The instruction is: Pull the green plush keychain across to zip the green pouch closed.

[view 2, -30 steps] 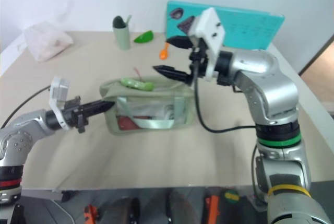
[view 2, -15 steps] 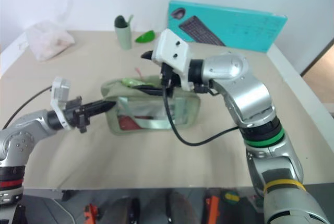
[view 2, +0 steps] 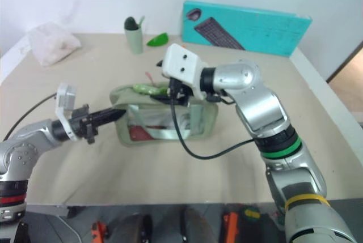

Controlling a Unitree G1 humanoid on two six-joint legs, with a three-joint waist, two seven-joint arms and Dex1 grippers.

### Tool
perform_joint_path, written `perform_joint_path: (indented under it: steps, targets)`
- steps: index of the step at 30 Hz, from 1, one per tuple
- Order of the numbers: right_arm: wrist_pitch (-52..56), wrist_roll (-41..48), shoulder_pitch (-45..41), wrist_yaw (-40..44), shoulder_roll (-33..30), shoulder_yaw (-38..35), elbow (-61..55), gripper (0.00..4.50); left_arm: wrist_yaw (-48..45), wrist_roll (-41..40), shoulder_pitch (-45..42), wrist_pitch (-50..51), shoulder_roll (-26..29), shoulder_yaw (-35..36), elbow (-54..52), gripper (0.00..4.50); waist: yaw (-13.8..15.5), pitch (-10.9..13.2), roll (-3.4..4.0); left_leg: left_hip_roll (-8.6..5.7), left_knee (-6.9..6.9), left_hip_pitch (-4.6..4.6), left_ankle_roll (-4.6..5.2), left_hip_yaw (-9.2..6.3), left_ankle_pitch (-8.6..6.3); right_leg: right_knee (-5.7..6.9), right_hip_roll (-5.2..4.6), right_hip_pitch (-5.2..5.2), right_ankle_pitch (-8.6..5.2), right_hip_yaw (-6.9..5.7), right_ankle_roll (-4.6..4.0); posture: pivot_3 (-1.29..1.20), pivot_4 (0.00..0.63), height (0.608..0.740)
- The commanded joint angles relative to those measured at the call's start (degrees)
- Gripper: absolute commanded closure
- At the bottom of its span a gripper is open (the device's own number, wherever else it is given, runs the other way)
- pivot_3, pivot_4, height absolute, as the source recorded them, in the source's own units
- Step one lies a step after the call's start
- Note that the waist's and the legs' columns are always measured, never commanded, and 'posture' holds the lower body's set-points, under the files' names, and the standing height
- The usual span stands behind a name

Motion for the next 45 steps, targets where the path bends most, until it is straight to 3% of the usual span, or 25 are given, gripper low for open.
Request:
perform_joint_path:
  steps: [1, 4, 13, 27, 36, 45]
  targets:
    - [-1.11, -1.01, -1.92, 0.76, 0.01, -0.98, -0.17, 0.39, -0.11, -0.40, 0.11, -1.05, -0.40, 0.64, -2.10, 4.50, 0.00, 0.00, 0.00, 0.00, 0.00, 0.00, 0.00, 0.00, 0.00, 0.00, 0.00, 0.00, 0.00, 0.00, -0.01, 0.00, 0.150, 0.740]
    - [-1.42, -1.49, -1.53, 1.32, 0.02, -0.86, 0.06, 1.19, -0.06, -0.43, 0.33, -1.21, -0.40, 0.73, -2.24, 4.50, 0.00, 0.00, 0.00, 0.00, 0.00, 0.00, 0.00, 0.02, 0.00, 0.00, -0.01, 0.00, 0.00, 0.02, -0.01, 0.00, 0.150, 0.740]
    - [-2.78, -2.90, -0.73, 2.59, 0.10, -0.74, 0.70, 4.34, 0.15, -0.49, 0.74, -1.53, -0.40, 1.01, -2.52, 4.50, 0.00, 0.00, 0.00, 0.00, 0.00, 0.00, 0.00, 0.00, 0.00, 0.00, -0.01, 0.00, 0.00, 0.00, 0.00, 0.00, 0.150, 0.740]
    - [-3.73, -4.65, 0.09, 1.87, -1.82, -3.38, 3.60, 4.42, 0.11, -0.35, 0.80, -2.06, -0.62, 0.75, -2.31, 4.50, 0.00, 0.00, 0.00, 0.00, 0.00, 0.00, 0.00, 0.01, 0.00, 0.00, -0.01, 0.00, -0.02, 0.01, -0.04, 0.00, 0.150, 0.740]
    - [-9.50, -6.99, 0.93, 2.34, -17.55, -13.17, 13.07, 4.42, -0.69, 0.37, 0.33, -2.54, -1.04, -0.01, -1.10, 4.50, 0.55, 0.00, 0.00, -0.12, -0.01, -0.04, 0.02, 0.04, -0.02, -0.04, -0.09, 0.00, -0.10, 0.07, -0.17, 0.00, 0.150, 0.740]
    - [-18.88, -15.24, 10.23, 0.24, -34.15, -15.92, 24.56, 4.42, -1.78, 0.90, -0.33, -2.54, -1.08, -0.62, -0.04, 4.50, 0.51, 0.02, 0.03, -0.11, -0.02, 0.05, 0.03, 0.05, -0.02, -0.03, -0.04, 0.05, -0.10, 0.10, -0.15, 0.00, 0.150, 0.740]
